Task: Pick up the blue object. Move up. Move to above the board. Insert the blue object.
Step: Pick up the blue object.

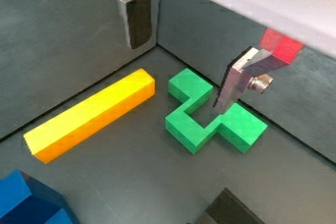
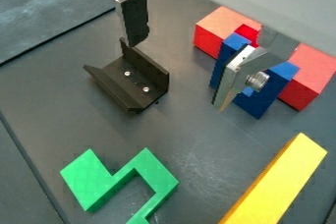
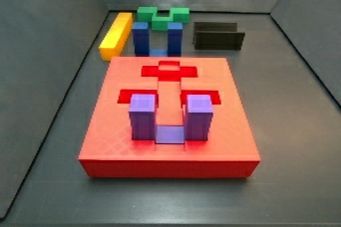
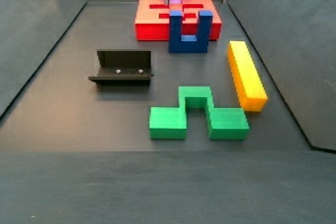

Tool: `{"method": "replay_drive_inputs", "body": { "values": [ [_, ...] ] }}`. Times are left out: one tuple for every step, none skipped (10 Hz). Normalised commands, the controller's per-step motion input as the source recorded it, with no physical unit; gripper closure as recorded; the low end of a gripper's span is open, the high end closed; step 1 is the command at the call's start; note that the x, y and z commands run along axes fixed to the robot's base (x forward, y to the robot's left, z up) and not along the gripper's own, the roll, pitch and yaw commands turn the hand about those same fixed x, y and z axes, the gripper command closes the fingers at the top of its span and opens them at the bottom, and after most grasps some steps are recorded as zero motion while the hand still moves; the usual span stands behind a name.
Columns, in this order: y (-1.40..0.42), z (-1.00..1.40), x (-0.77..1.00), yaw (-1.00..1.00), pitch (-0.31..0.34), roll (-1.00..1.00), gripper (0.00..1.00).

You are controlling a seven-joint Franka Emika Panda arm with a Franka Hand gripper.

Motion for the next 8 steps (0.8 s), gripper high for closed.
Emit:
{"method": "replay_drive_inputs", "body": {
  "values": [
    [-0.07,-0.20,-0.10,0.00,0.000,0.00,0.00],
    [-0.07,-0.20,-0.10,0.00,0.000,0.00,0.00],
    [-0.07,-0.20,-0.10,0.00,0.000,0.00,0.00],
    [-0.07,-0.20,-0.09,0.00,0.000,0.00,0.00],
    [-0.07,-0.21,-0.10,0.00,0.000,0.00,0.00],
    [-0.07,-0.20,-0.10,0.00,0.000,0.00,0.00],
    [-0.06,-0.18,-0.09,0.00,0.000,0.00,0.00],
    [-0.04,-0.12,-0.05,0.00,0.000,0.00,0.00]
  ]
}}
